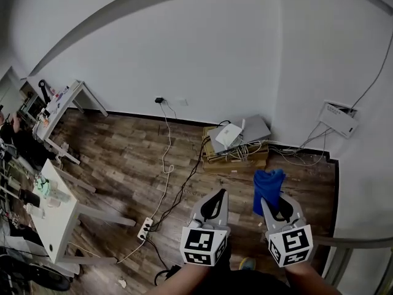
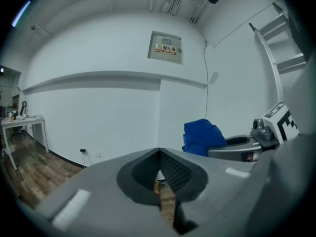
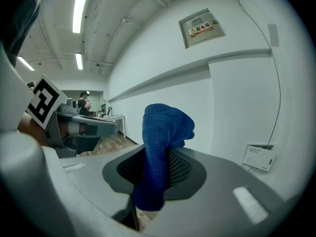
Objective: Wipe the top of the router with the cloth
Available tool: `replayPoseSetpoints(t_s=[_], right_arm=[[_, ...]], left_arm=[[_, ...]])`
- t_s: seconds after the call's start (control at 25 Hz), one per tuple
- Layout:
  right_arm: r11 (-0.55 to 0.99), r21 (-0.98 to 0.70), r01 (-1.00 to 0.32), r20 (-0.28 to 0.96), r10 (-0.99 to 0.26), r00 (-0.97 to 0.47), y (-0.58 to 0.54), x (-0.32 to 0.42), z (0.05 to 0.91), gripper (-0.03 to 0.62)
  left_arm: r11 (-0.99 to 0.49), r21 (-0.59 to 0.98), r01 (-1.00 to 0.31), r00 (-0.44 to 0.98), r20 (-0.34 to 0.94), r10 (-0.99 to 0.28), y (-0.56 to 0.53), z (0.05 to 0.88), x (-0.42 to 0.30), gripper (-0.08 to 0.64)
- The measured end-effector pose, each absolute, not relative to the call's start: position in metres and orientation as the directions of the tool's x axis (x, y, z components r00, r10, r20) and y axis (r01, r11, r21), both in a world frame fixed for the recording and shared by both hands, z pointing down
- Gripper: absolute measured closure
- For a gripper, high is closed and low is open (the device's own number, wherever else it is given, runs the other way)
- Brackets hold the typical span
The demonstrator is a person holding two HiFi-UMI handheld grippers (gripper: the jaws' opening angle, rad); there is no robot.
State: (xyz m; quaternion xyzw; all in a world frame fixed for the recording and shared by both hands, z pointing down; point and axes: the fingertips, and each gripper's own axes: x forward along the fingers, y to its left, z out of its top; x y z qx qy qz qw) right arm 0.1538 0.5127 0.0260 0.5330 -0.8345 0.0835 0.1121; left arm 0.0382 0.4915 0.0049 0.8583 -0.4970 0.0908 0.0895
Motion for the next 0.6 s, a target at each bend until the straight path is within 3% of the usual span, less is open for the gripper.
replayPoseSetpoints(t_s=[0.6], right_arm=[[0.327,0.085,-0.941,0.465,-0.849,-0.253,0.246,0.094,0.083,0.476]], left_arm=[[-0.545,0.250,-0.801,0.596,0.239,-0.766,0.198,0.065,-0.024,0.560]])
